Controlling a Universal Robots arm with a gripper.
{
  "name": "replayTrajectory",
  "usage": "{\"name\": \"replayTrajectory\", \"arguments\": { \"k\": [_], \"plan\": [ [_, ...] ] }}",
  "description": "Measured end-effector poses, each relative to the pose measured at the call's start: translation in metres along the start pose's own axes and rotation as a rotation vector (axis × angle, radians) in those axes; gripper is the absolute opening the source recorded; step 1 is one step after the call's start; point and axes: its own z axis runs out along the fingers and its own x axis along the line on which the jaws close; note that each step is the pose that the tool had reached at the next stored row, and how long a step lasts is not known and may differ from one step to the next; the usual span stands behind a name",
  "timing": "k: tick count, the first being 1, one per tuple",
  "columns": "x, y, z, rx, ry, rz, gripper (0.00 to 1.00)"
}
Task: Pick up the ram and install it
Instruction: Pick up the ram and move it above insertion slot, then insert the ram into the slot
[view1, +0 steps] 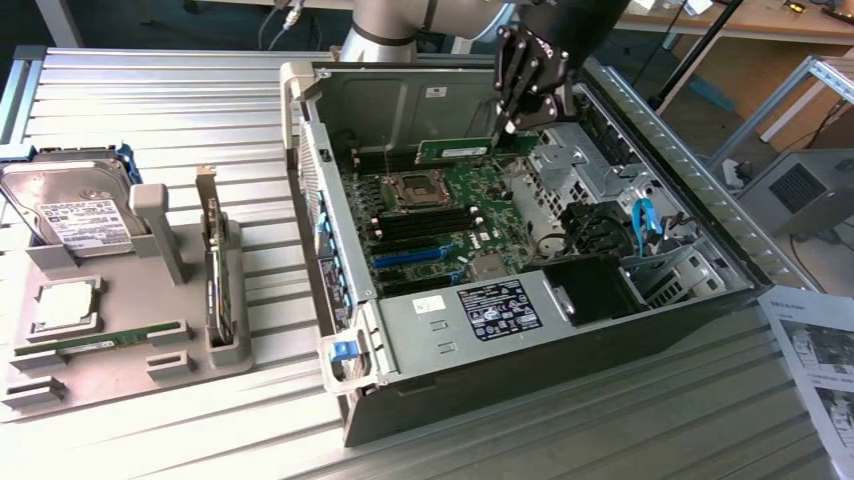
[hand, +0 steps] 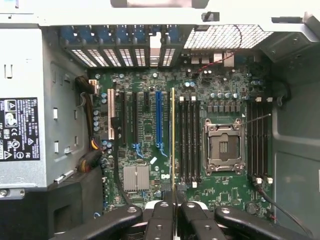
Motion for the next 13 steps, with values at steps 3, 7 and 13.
{"name": "replayTrajectory", "arguments": {
  "k": [3, 7, 13],
  "plan": [
    [-0.0035, 0.0000, 0.0006, 0.0000, 0.0000, 0.000, 0.12],
    [-0.0048, 0.0001, 0.0010, 0.0000, 0.0000, 0.000, 0.12],
    [-0.0049, 0.0001, 0.0010, 0.0000, 0.0000, 0.000, 0.12]
  ]
}}
